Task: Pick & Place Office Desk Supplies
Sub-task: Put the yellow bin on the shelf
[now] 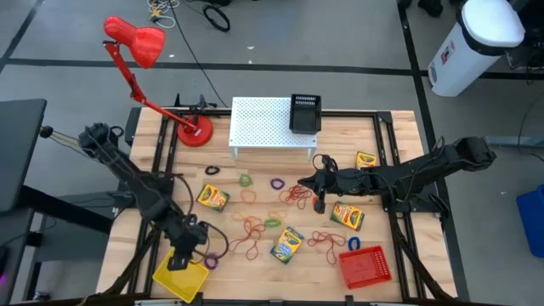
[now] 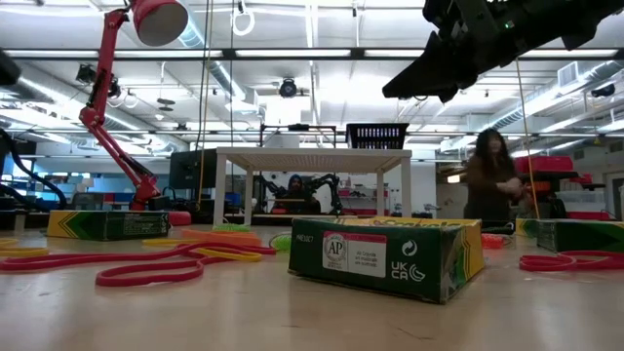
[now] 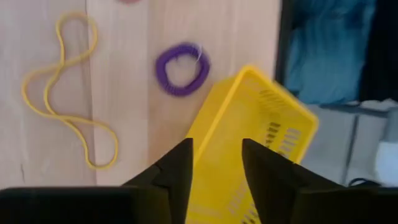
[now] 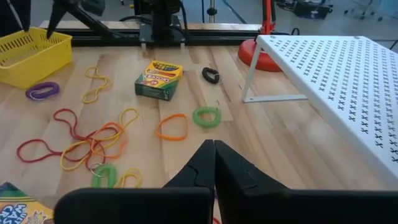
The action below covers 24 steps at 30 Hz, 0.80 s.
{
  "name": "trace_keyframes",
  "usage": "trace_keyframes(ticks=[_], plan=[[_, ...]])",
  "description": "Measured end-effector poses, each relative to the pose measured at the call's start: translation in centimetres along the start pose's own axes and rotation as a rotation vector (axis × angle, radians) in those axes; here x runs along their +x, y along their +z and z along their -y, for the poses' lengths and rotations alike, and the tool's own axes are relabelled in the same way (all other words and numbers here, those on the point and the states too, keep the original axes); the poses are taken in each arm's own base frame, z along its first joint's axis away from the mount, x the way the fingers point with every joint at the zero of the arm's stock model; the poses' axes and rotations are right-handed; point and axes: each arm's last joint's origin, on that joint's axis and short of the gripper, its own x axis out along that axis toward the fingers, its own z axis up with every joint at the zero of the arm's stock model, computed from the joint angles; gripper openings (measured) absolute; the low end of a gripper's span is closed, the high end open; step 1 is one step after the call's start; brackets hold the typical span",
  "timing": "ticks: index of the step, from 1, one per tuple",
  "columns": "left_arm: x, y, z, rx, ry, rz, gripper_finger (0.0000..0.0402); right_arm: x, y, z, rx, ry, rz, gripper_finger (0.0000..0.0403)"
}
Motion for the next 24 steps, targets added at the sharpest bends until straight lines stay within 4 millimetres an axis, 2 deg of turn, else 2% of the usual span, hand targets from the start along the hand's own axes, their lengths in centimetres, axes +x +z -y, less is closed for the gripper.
trace_keyframes(ticks=[6, 11, 14, 24], plan=[[2.3, -0.6, 0.5, 0.026, 0.051, -0.072, 0.0194, 0.0, 0.0, 0.0, 0.0, 0.0, 0.0, 0.0005], [3.6, -0.8, 0.3, 0.048, 0.096, -0.113, 0.0195, 0.0, 0.0, 0.0, 0.0, 0.0, 0.0, 0.0005], [4.0, -0.8, 0.3, 0.06, 0.107, -0.123, 0.0171, 0.0, 0.0, 0.0, -0.002, 0.0, 0.0, 0.0006], [4.4, -0.7, 0.2, 0.16, 0.114, -0.138, 0.0057, 0.0, 0.0, 0.0, -0.003, 0.0, 0.0, 0.0006]])
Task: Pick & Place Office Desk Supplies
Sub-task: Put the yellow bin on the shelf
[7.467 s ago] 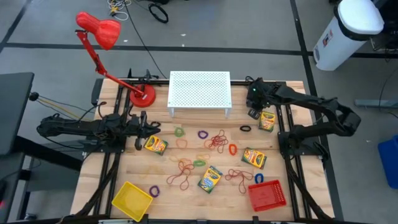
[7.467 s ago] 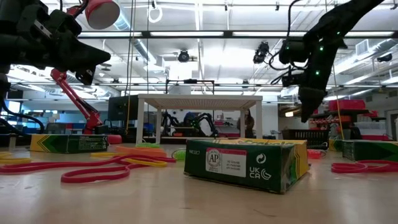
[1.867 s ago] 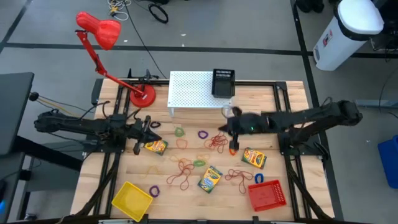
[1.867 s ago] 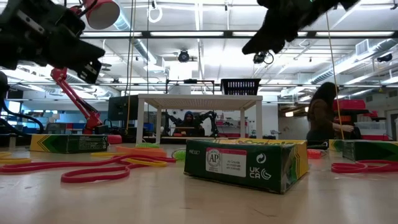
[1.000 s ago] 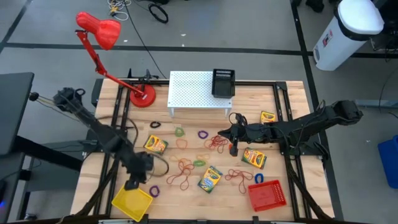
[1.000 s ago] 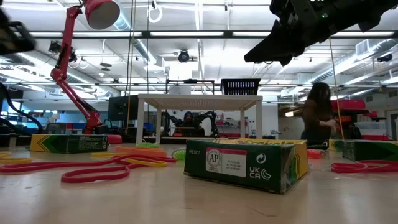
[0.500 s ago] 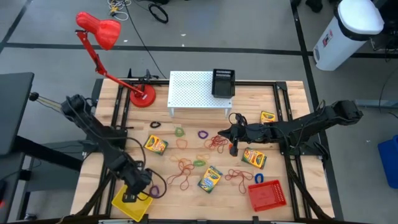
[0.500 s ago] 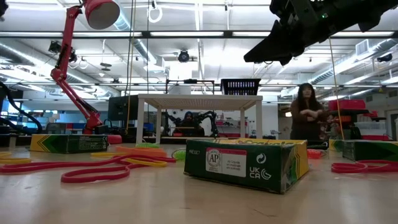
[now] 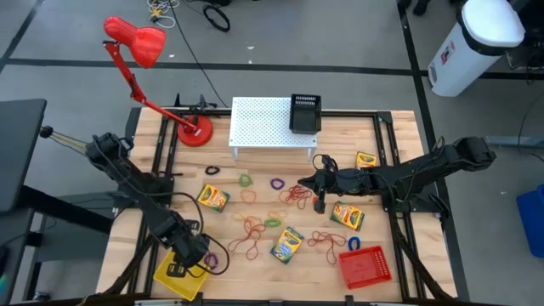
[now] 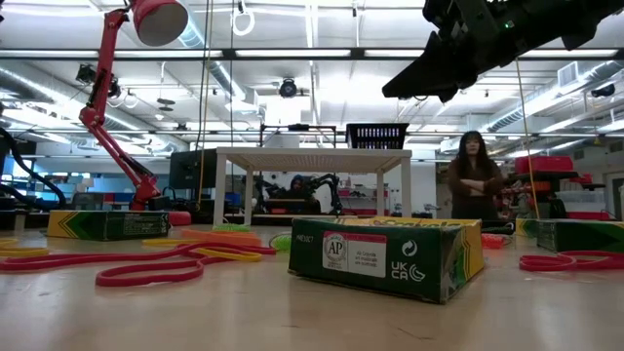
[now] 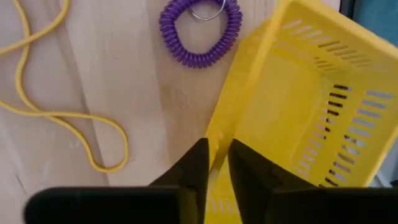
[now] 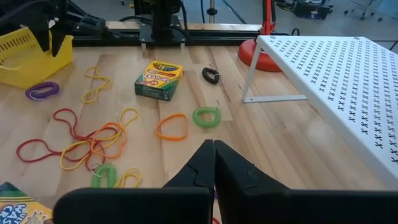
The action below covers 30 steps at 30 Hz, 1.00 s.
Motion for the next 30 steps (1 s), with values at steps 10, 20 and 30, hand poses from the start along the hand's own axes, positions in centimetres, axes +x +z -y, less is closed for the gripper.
trace_keyframes(ticks=[10, 20, 30], plan=[[-4.1, 1.7, -1.0, -0.014, -0.055, 0.11, 0.0015, 0.0, 0.0, 0.0, -0.002, 0.0, 0.0, 0.0006], [-12.9, 2.1, -7.5, -0.24, -0.02, 0.526, 0.0015, 0.0, 0.0, 0.0, -0.007, 0.0, 0.0, 0.0007], [-20.6, 2.0, -17.2, -0.716, 0.067, 1.062, 0.0014, 0.0, 0.1, 0.0, -0.005, 0.0, 0.006, 0.0007]])
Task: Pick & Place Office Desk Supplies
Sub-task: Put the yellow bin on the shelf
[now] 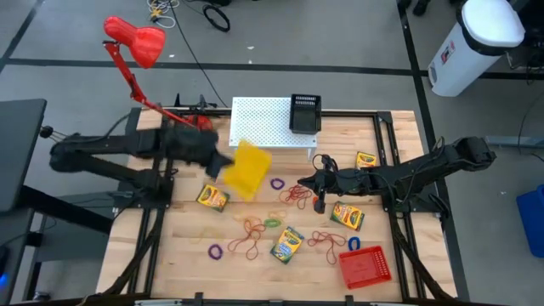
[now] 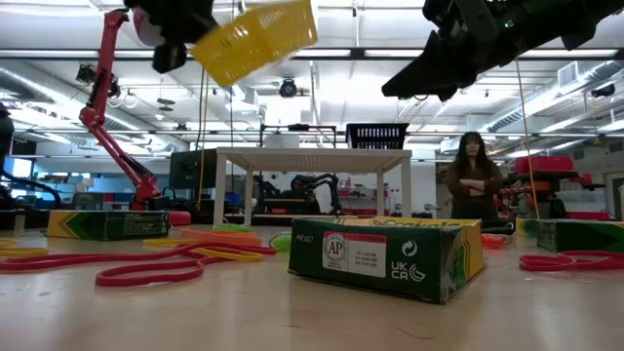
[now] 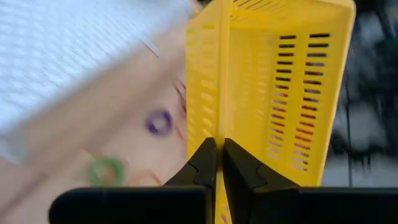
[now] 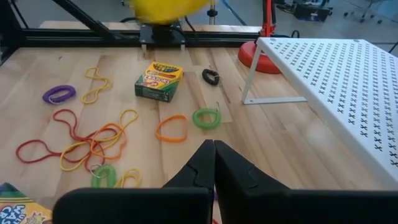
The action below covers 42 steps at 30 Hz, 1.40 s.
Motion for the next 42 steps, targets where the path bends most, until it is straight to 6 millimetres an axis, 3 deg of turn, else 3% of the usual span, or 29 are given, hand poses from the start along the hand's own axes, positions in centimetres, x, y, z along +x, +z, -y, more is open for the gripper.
trace_keyframes(ticks=[7, 14, 19, 28, 42], plan=[[1.9, 6.0, -3.5, -0.151, 0.07, 0.058, 0.0014, 0.0, 0.0, 0.0, 0.0, 0.001, 0.001, 0.0007], [5.9, 10.1, -5.9, -0.209, 0.1, -0.01, 0.0016, 0.0, 0.0, 0.0, 0.0, 0.0, 0.001, 0.0007], [7.2, 12.2, -7.5, -0.223, 0.143, -0.026, 0.0016, 0.0, 0.0, 0.0, 0.0, 0.0, 0.002, 0.0007], [9.0, 12.4, -9.8, -0.304, 0.192, -0.091, 0.0017, 0.0, 0.0, 0.0, -0.009, 0.0, 0.001, 0.0007], [9.4, 12.5, -10.0, -0.296, 0.222, -0.067, 0.0038, 0.0, 0.0, 0.0, -0.009, 0.0, 0.002, 0.0007]])
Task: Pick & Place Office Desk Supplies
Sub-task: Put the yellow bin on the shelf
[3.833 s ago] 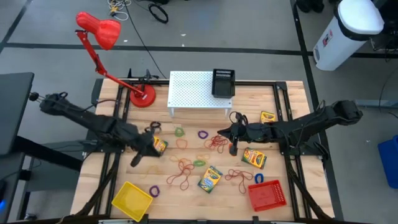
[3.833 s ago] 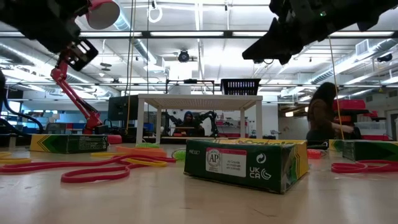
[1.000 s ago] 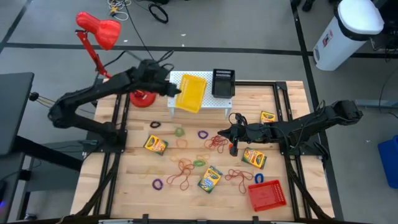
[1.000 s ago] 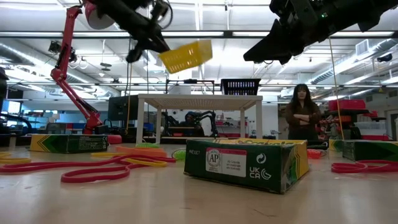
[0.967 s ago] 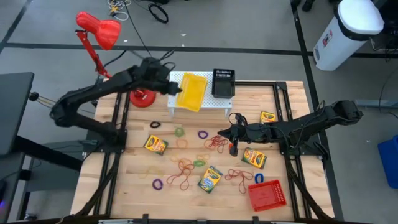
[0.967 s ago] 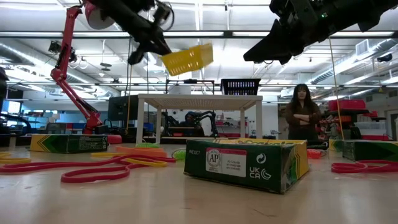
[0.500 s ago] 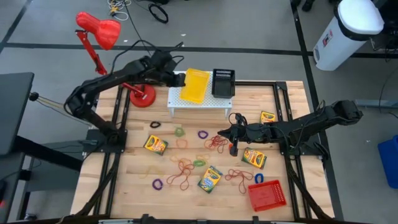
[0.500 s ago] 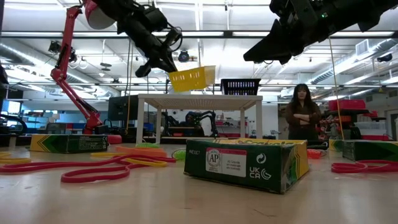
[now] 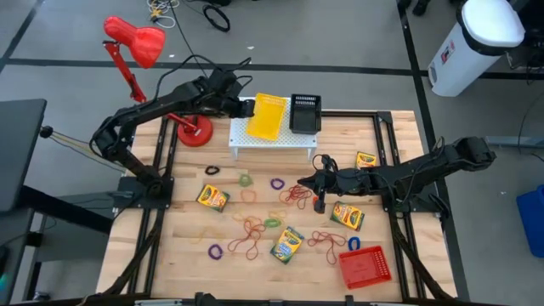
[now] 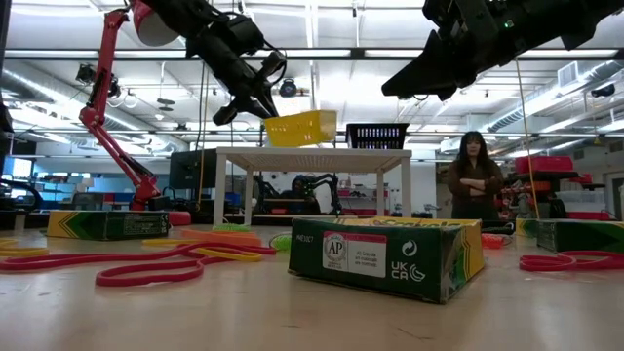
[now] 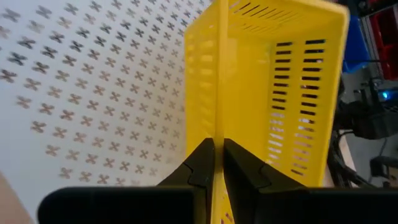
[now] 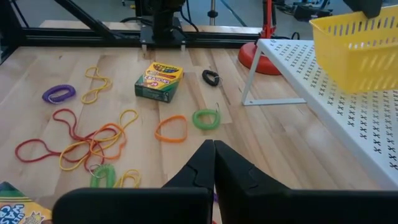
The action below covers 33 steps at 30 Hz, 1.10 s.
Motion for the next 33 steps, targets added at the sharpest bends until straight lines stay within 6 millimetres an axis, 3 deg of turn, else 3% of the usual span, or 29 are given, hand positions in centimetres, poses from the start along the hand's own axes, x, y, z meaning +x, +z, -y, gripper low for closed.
trace_keyframes(ticks=[14, 22, 28, 33], plan=[[1.0, -0.5, 0.1, 0.024, 0.031, -0.022, 0.0043, 0.0, 0.0, 0.0, 0.0, 0.0, 0.0, 0.0007], [0.2, -0.4, 0.3, 0.095, 0.026, 0.0, 0.0094, 0.0, 0.0, 0.0, -0.004, 0.0, 0.0, 0.0007], [-1.2, -0.6, 0.3, 0.292, 0.084, 0.022, 0.0144, 0.0, 0.0, 0.0, -0.005, 0.0, 0.0, 0.0007], [-3.0, -1.9, 1.5, 0.65, 0.045, -0.017, 0.0166, 0.0, 0.0, 0.0, -0.005, 0.0, 0.0, 0.0007]])
